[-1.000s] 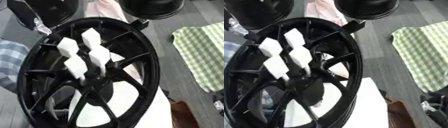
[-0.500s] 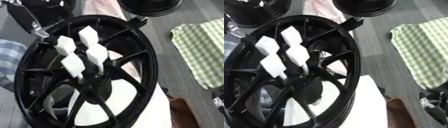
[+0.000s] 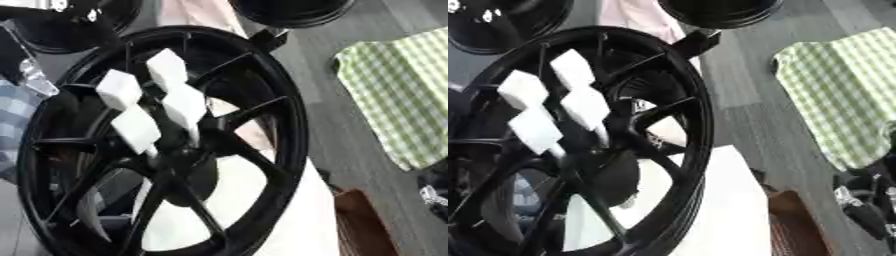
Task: Pull the pin out of the wheel hub.
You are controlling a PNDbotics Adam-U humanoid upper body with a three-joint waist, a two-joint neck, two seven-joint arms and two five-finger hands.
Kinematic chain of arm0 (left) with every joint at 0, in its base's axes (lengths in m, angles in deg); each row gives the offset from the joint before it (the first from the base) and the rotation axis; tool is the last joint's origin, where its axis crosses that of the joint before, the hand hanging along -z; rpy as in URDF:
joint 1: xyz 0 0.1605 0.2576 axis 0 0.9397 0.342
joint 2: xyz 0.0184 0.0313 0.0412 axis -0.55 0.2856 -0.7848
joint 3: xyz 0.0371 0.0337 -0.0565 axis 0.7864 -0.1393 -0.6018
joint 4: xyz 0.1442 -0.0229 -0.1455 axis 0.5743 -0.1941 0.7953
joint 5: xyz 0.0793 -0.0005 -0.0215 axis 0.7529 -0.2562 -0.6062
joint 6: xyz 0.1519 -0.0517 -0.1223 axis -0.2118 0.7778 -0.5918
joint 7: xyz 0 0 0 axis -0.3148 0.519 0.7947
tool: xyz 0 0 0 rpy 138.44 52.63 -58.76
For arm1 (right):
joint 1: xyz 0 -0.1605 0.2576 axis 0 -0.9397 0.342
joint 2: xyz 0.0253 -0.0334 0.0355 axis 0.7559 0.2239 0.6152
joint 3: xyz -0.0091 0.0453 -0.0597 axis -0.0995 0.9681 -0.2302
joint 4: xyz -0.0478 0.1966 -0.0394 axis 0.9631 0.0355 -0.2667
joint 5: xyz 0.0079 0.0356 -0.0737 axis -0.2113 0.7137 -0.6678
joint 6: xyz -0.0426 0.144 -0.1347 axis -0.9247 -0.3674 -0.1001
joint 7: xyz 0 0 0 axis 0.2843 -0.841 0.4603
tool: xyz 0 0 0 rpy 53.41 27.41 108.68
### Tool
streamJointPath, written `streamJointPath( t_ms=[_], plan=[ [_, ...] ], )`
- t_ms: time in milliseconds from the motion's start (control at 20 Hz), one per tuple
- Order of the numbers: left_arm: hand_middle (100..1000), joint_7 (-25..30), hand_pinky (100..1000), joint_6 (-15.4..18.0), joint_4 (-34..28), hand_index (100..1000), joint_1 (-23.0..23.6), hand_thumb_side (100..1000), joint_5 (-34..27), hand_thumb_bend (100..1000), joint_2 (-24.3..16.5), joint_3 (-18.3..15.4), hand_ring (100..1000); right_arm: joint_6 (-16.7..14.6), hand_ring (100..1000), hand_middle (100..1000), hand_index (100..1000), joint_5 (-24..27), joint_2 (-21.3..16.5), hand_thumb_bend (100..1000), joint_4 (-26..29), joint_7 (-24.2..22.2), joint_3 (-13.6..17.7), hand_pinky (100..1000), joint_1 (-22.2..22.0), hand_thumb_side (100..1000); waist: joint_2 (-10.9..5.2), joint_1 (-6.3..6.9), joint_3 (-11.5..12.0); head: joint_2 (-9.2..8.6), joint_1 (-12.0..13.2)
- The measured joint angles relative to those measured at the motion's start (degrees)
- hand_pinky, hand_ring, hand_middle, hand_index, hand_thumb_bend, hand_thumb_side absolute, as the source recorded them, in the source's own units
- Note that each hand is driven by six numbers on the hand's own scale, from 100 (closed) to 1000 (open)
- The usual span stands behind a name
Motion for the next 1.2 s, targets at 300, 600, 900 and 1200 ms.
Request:
streamJointPath(
  t_ms=[300,600,900,1200],
  plan=[
    [737,0.7,766,-0.7,-1.0,843,0.7,456,-0.2,779,-0.3,0.0,752,0.0,649,538,717,0.0,-0.1,305,0.0,0.0,0.0,526,0.0,385,0.0,0.0,-0.2,0.0,-0.1],
    [742,0.7,770,-0.7,-1.1,843,0.6,465,0.6,771,-0.3,0.8,755,0.1,649,538,717,0.0,-0.3,308,0.0,-0.1,0.0,526,0.1,384,0.0,0.0,-0.2,-0.59,-0.6],
    [732,0.4,772,-0.4,-0.2,840,-0.4,458,2.4,780,0.4,1.7,755,0.1,649,536,717,0.1,-0.3,309,0.0,-0.1,0.0,526,0.1,383,0.0,-0.05,-0.2,-1.22,-1.0],
    [710,0.2,773,-0.2,0.5,826,-1.5,397,4.8,784,1.6,2.5,750,0.1,649,536,717,0.2,-0.3,311,0.0,-0.1,0.0,526,0.1,383,0.0,-0.05,-0.2,-1.48,-1.0]
  ],
)
